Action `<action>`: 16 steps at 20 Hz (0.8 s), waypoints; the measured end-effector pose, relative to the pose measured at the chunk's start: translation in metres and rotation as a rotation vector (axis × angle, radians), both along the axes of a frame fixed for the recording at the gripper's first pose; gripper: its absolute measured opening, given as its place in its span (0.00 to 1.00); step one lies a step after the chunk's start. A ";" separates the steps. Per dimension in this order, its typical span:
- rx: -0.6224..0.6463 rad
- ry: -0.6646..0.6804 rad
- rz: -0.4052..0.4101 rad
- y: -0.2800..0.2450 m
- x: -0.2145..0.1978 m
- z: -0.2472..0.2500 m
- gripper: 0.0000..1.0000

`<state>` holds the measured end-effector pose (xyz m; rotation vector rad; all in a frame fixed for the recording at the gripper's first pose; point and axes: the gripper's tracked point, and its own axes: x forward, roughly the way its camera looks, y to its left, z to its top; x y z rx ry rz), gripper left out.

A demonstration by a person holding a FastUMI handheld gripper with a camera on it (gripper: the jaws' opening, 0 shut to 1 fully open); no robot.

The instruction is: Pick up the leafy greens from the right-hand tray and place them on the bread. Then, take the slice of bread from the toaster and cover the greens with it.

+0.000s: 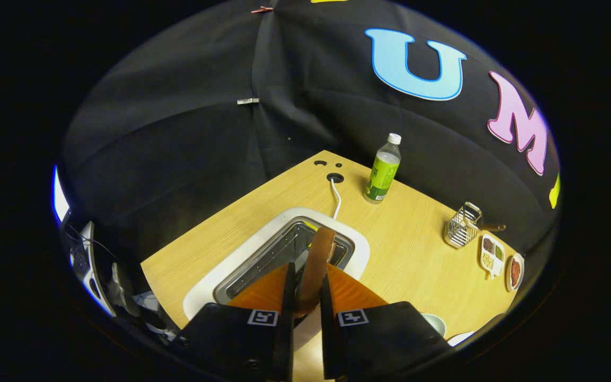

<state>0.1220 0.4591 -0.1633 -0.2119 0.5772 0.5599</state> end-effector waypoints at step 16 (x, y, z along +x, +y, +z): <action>0.213 -0.025 0.105 -0.014 -0.028 0.097 0.11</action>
